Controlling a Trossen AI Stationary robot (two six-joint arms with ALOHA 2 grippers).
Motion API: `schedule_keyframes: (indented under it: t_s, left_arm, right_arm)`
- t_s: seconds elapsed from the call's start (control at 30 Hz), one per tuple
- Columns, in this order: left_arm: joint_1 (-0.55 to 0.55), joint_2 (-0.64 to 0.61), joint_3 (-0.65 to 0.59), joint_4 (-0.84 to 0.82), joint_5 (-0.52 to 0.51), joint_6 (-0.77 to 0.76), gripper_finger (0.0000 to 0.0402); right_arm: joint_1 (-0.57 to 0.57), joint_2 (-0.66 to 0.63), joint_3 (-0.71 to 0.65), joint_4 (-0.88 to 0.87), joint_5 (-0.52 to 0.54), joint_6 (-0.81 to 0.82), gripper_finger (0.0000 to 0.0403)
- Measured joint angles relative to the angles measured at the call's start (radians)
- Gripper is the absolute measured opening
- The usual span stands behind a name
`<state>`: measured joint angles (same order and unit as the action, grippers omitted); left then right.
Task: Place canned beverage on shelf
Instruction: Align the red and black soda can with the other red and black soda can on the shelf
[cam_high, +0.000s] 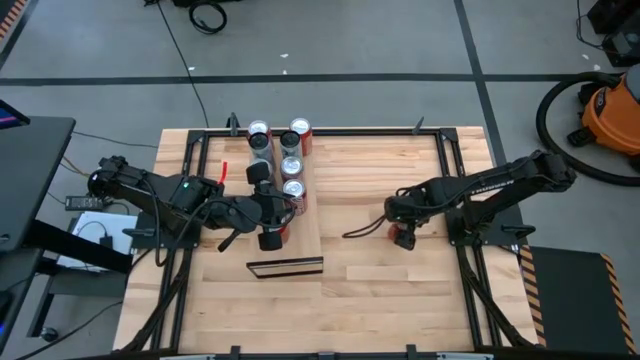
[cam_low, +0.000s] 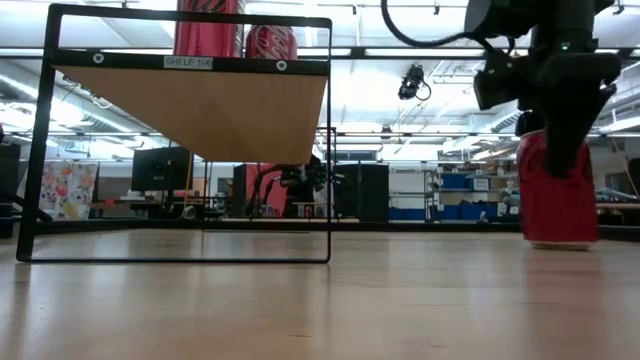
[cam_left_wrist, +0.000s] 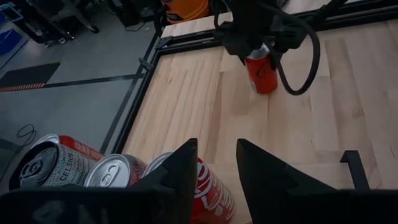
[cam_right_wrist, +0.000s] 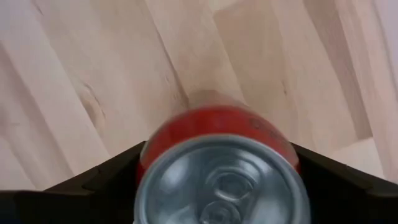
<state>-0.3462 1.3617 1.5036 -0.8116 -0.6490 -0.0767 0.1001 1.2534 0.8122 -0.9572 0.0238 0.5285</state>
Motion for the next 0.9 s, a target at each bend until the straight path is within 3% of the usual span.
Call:
schedule_keyframes:
  t_s: [0.23, 0.63, 0.9]
  left_arm:
    - [0.0, 0.0, 0.0, 0.0, 0.0, 0.001, 0.0121]
    - [0.0, 0.0, 0.0, 0.0, 0.0, -0.003, 0.0121]
    - [0.0, 0.0, 0.0, 0.0, 0.0, -0.005, 0.0121]
  right_arm:
    - [-0.015, -0.001, 0.001, 0.02, -0.018, -0.067, 0.0394]
    - [-0.028, -0.002, 0.05, -0.056, -0.046, -0.675, 0.0392]
    - [-0.028, -0.002, 0.051, -0.055, -0.009, -0.873, 0.0388]
